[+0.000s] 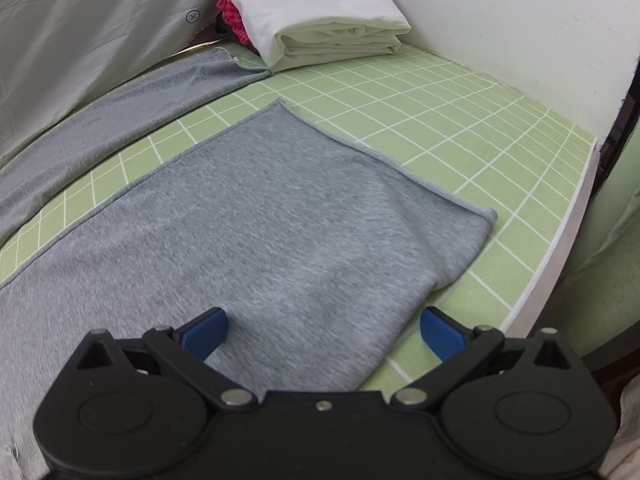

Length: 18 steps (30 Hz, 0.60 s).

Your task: Fold clothes

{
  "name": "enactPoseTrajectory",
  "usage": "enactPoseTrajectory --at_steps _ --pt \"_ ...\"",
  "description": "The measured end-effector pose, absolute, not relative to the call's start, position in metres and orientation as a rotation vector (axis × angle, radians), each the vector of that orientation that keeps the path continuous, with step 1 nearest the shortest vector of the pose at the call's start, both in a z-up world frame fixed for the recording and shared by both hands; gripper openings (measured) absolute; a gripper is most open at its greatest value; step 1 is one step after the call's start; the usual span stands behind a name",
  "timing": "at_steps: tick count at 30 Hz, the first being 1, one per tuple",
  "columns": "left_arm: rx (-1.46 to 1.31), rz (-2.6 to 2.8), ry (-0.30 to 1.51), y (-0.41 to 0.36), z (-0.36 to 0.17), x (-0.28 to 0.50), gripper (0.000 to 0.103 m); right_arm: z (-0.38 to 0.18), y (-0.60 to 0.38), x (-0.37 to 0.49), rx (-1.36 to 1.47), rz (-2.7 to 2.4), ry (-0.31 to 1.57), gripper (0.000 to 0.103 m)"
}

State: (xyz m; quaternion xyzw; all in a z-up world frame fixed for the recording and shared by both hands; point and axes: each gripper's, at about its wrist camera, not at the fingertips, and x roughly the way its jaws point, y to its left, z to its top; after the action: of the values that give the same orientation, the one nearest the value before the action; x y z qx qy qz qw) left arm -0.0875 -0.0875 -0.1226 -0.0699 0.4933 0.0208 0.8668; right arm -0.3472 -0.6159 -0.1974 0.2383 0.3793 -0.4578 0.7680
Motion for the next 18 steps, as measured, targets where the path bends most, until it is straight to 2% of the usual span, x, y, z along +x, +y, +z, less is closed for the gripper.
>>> enactPoseTrajectory --at_steps 18 --pt "-0.279 0.243 1.071 0.027 -0.168 0.054 0.103 -0.196 -0.631 -0.322 0.715 -1.287 0.799 0.103"
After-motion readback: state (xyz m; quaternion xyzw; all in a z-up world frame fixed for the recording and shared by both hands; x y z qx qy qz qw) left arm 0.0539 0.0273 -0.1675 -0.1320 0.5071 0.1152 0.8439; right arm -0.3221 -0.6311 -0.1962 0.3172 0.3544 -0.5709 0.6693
